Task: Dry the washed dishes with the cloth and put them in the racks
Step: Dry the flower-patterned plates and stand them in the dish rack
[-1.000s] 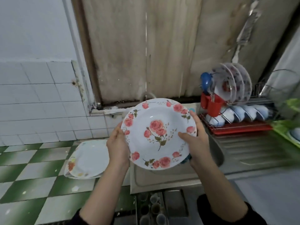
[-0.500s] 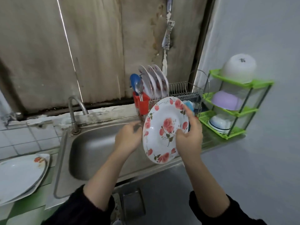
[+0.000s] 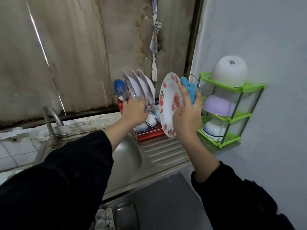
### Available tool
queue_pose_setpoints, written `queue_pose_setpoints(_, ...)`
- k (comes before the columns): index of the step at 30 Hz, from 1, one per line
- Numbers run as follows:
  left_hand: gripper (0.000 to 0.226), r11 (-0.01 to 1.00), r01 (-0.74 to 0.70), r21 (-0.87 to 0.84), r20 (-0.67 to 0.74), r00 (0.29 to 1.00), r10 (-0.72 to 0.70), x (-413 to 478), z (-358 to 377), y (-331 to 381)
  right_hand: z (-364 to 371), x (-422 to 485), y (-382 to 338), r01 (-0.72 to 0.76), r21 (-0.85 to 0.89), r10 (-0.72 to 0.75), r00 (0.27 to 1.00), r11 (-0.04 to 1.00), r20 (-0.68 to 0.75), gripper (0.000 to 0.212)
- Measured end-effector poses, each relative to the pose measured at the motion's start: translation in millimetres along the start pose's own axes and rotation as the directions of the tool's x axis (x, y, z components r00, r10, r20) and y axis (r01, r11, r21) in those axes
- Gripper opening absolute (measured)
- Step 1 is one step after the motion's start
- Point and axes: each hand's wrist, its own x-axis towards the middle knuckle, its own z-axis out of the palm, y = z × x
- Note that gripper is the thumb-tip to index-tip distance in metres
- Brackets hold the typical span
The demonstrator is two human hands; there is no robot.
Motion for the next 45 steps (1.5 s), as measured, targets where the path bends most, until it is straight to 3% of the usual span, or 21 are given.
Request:
queue_pose_setpoints(9,0.050,0.975,-0.139,0.175,-0.248,0.952,0.181,88.8,14.9,1.4,51.7,82.9,25.1,0.164,-0.013,-0.165,0.981,0.986,-0.107,0.075)
queue_pose_setpoints(17,0.052,0.967,-0.124,0.224,-0.354,0.914,0.199,144.9,24.7,-13.7,97.3,148.4,45.6,0.186,0.046,-0.187,0.982,0.981,0.006,0.074)
queue_pose_setpoints(26,0.050,0.941,-0.085,0.329,-0.493,0.834,0.247,162.4,53.9,-32.4,144.7,187.2,72.0,0.084,0.156,-0.100,0.990,0.984,0.100,0.072)
queue_pose_setpoints(34,0.048,0.925,-0.071,0.373,-0.570,0.769,0.289,166.4,60.2,-36.6,165.7,191.9,72.7,0.176,0.298,-0.141,0.981,0.938,-0.135,0.071)
queue_pose_setpoints(45,0.050,0.913,-0.029,0.407,-0.549,0.791,0.270,163.4,61.0,-37.5,189.4,181.5,76.6,0.136,0.150,-0.151,0.984,0.979,0.091,0.078)
